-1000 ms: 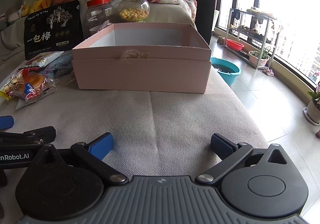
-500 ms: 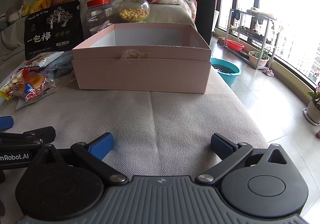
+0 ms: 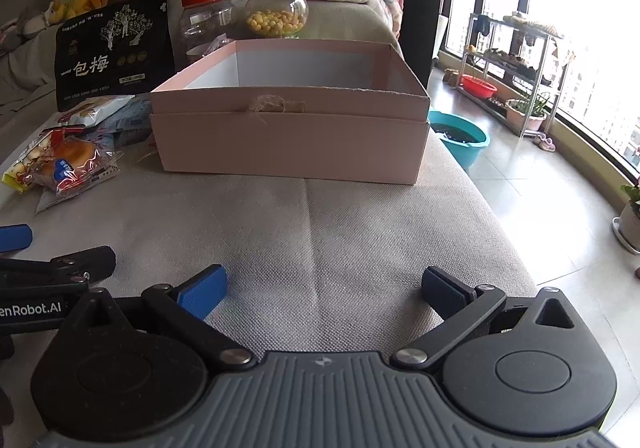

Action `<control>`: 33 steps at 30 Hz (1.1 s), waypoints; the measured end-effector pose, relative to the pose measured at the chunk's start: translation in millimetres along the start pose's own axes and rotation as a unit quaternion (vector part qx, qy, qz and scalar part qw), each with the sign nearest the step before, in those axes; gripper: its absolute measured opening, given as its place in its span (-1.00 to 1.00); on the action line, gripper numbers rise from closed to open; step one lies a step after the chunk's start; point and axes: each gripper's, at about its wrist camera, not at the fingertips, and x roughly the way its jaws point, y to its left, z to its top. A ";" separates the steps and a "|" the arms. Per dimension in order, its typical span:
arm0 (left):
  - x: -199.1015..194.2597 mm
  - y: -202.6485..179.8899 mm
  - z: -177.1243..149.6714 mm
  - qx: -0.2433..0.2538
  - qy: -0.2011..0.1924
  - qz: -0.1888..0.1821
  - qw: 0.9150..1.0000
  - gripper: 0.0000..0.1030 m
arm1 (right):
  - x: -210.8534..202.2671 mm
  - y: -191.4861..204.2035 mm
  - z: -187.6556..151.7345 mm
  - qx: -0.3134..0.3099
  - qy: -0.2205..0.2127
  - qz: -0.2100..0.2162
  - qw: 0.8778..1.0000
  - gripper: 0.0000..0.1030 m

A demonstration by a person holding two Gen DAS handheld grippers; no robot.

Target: Organize snacks

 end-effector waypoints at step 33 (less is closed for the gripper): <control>-18.1 105.4 31.1 -0.105 0.059 -0.242 0.963 -0.07 | -12.4 43.7 40.2 -0.086 -0.040 0.045 0.994 1.00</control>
